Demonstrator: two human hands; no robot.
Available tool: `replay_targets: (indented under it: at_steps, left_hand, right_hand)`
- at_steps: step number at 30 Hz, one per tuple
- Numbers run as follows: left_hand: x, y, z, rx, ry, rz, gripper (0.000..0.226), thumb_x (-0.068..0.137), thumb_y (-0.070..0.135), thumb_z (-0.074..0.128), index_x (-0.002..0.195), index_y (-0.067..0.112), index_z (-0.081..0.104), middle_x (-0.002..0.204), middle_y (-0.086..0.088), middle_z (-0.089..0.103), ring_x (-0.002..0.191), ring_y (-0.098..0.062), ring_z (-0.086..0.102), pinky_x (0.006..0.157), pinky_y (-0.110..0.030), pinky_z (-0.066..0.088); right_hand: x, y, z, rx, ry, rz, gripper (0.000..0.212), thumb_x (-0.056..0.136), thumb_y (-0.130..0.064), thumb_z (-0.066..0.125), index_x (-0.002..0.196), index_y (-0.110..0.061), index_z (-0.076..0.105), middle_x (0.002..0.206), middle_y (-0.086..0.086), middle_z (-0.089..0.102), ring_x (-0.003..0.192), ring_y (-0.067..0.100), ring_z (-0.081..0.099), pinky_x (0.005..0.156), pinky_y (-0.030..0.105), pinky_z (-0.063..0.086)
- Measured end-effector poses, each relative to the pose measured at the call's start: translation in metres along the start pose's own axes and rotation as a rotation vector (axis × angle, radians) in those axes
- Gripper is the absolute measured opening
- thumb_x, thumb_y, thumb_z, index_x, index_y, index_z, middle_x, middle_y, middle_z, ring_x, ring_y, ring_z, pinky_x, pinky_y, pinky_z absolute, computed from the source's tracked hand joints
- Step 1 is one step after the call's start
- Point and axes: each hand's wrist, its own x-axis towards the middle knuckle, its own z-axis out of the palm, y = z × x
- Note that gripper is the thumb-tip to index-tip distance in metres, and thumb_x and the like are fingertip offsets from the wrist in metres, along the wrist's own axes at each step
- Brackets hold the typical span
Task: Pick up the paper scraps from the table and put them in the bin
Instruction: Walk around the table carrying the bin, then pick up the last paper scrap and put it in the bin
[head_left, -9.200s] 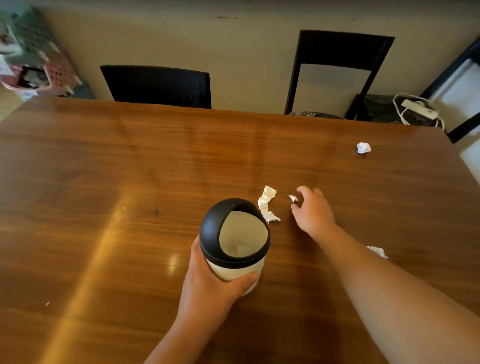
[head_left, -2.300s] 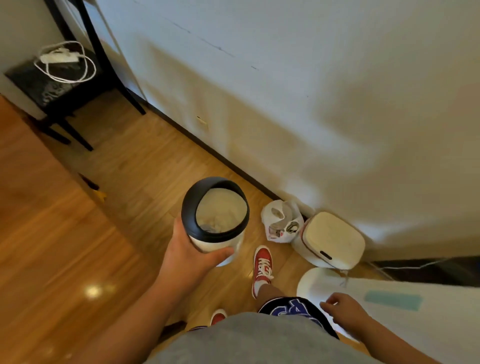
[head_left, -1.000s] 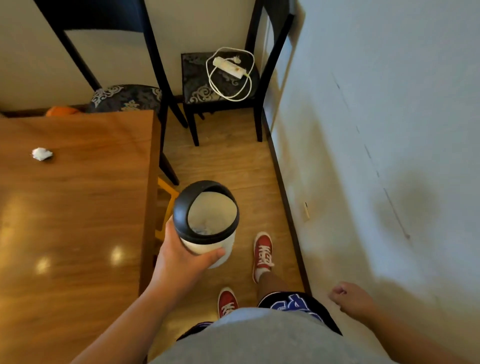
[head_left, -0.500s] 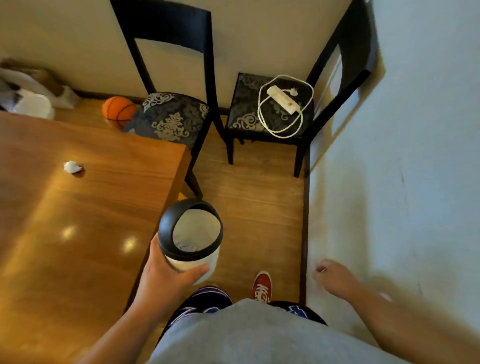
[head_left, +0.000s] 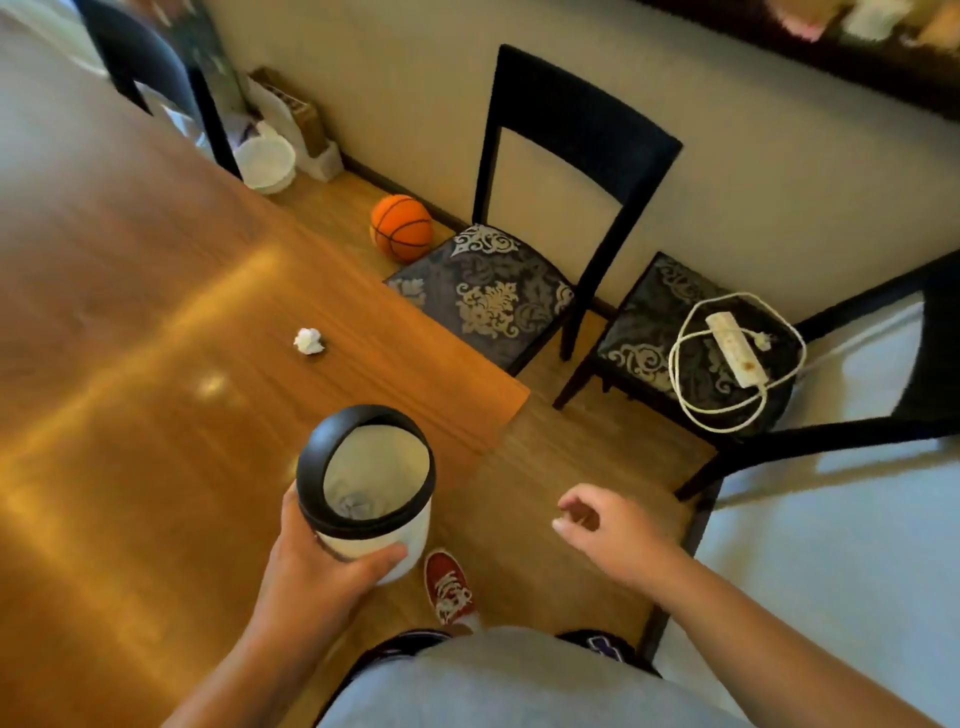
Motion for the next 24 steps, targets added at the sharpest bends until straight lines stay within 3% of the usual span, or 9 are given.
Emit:
replay_targets:
  at_steps: [4,8,10,15,20,24]
  left_hand:
    - [0.026,0.002,-0.010,-0.048,0.040,-0.010,0.113,0.037,0.070,0.096,0.133,0.062,0.037,0.124,0.030,0.059,0.111,0.010,0.059,0.085,-0.030,0.053]
    - [0.037,0.001,-0.019,-0.090,0.123,-0.026,0.109,0.042,0.067,0.097,0.135,0.058,0.040,0.126,0.025,0.061,0.113,0.006,0.060,0.082,-0.026,0.055]
    - [0.040,0.001,-0.021,-0.098,0.178,-0.050,0.111,0.041,0.067,0.096,0.136,0.058,0.039,0.126,0.028,0.060,0.113,0.008,0.059,0.082,-0.024,0.053]
    - [0.045,0.000,-0.020,-0.075,0.353,-0.155,0.109,0.031,0.081,0.087,0.124,0.076,0.029,0.118,0.045,0.053,0.107,0.025,0.051,0.074,-0.014,0.048]
    - [0.048,-0.002,-0.007,-0.098,0.533,-0.247,0.114,0.033,0.076,0.091,0.131,0.068,0.034,0.123,0.039,0.056,0.109,0.018,0.054,0.083,-0.031,0.054]
    - [0.052,0.004,0.012,-0.130,0.628,-0.306,0.119,0.040,0.062,0.098,0.143,0.045,0.041,0.125,0.022,0.062,0.114,0.002,0.060,0.088,-0.042,0.059]
  right_hand:
    - [0.038,-0.069,-0.003,-0.041,-0.071,-0.155,0.019,0.087,-0.044,0.064,0.104,-0.037,0.061,0.096,-0.017,0.064,0.087,-0.004,0.060,0.062,0.011,0.044]
    - [0.077,-0.117,0.002,-0.111,-0.133,-0.267,0.023,0.086,-0.046,0.064,0.107,-0.038,0.060,0.103,-0.016,0.065,0.089,-0.002,0.060,0.061,0.014,0.044]
    - [0.097,-0.136,0.003,-0.147,-0.171,-0.313,0.024,0.085,-0.047,0.065,0.107,-0.038,0.060,0.103,-0.016,0.065,0.088,-0.002,0.060,0.062,0.014,0.045]
    - [0.150,-0.178,0.003,-0.262,-0.227,-0.407,0.027,0.086,-0.048,0.063,0.110,-0.037,0.059,0.102,-0.016,0.064,0.087,0.001,0.060,0.061,0.017,0.047]
    - [0.197,-0.215,0.004,-0.364,-0.323,-0.501,0.032,0.088,-0.046,0.063,0.117,-0.033,0.059,0.106,-0.014,0.064,0.087,0.003,0.060,0.067,0.021,0.053]
    - [0.232,-0.246,0.011,-0.448,-0.370,-0.587,0.038,0.088,-0.042,0.065,0.123,-0.031,0.056,0.110,-0.011,0.062,0.091,0.007,0.061,0.074,0.024,0.056]
